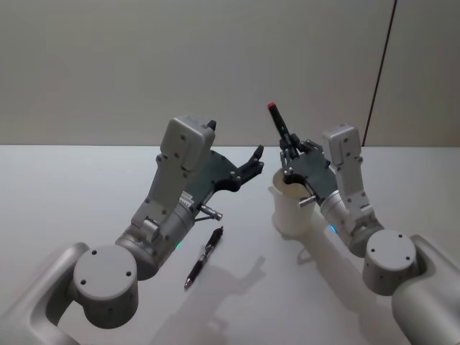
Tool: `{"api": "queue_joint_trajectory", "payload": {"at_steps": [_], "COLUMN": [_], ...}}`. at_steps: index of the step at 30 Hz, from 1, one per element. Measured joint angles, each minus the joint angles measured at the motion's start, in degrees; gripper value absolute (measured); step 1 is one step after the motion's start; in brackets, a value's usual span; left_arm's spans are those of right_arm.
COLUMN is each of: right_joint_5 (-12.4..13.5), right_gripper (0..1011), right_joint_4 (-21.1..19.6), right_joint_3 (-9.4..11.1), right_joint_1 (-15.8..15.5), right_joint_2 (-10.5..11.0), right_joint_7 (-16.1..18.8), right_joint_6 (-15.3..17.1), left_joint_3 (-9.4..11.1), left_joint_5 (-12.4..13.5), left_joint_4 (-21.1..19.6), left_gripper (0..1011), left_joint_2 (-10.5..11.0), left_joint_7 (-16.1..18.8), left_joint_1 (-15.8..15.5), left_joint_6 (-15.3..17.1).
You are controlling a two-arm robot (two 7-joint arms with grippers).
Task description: Place the pen into the pen holder.
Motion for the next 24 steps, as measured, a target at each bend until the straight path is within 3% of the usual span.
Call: {"api": "queue_joint_trajectory", "payload": {"at_steps": [6, 24], "right_joint_5": [0.01, 0.56], "right_gripper": [201, 769], "right_joint_4": [2.44, 5.62], "right_joint_3": [-0.13, -0.3], "right_joint_1": [1.01, 2.22], "right_joint_2": [-0.46, -1.18], "right_joint_7": [0.11, 0.28], "right_joint_6": [-0.92, -2.16], "left_joint_3": [0.0, 0.0], "left_joint_5": [0.0, 0.0], "left_joint_4": [0.0, 0.0], "left_gripper": [1003, 1003], "left_joint_2": [0.0, 0.0], "left_joint_7": [0.0, 0.0], "left_joint_1": [0.0, 0.0], "left_joint_6": [0.0, 0.0]}}
